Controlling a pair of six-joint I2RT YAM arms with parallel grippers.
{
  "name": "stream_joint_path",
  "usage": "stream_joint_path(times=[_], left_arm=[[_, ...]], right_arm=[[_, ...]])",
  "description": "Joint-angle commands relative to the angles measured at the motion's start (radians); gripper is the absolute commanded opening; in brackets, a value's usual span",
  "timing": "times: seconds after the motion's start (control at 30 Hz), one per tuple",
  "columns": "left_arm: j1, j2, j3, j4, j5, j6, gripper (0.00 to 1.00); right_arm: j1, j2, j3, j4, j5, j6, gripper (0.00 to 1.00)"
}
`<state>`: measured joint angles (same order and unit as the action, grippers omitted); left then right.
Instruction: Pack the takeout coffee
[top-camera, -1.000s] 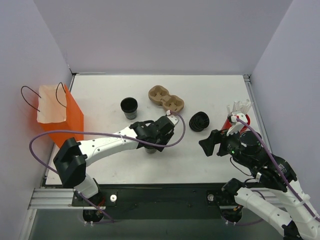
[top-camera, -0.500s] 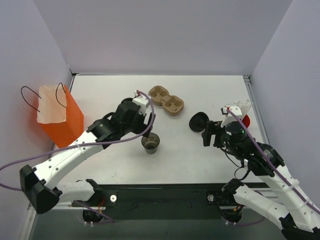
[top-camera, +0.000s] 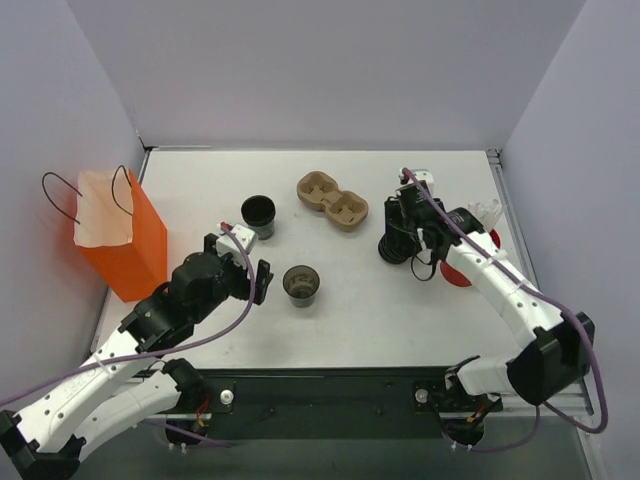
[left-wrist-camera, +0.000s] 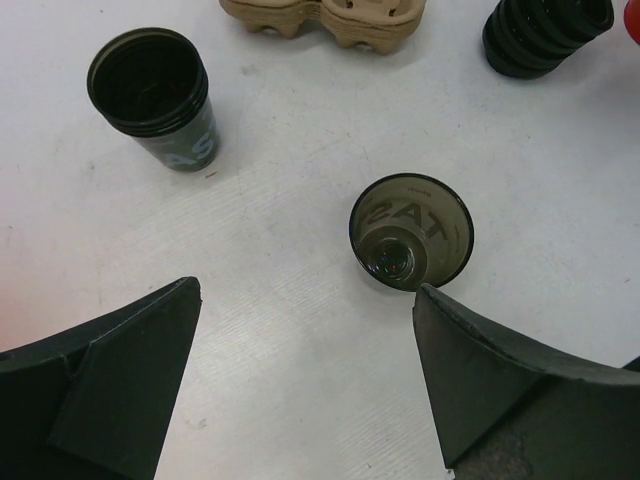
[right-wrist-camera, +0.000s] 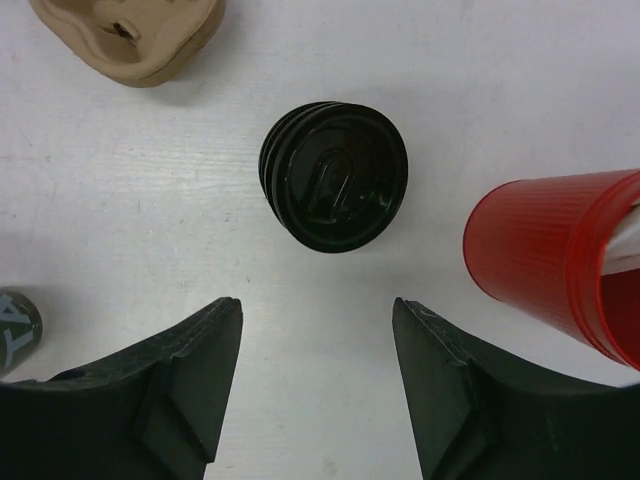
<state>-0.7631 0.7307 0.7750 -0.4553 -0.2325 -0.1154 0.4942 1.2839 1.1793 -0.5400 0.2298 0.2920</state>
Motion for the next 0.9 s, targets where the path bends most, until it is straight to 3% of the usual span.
stream_joint_path(times=[0.0, 0.2, 0.87], left_arm=[[0.002, -0.072, -0.011, 0.109, -0.045, 0.025, 0.97], [-0.004, -0.094, -0.023, 0.115, -0.030, 0.039, 0.97], [-0.008, -0.079, -0.014, 0.099, -0.025, 0.053, 0.97]], right_arm=[[-0.037, 0.154, 0.088, 0.061, -0.058, -0.014, 0.58], [-0.068, 0.304, 0.158, 0.068, -0.084, -0.028, 0.53], [-0.109, 0.425, 0.168, 0.071, -0.106, -0.040, 0.33]])
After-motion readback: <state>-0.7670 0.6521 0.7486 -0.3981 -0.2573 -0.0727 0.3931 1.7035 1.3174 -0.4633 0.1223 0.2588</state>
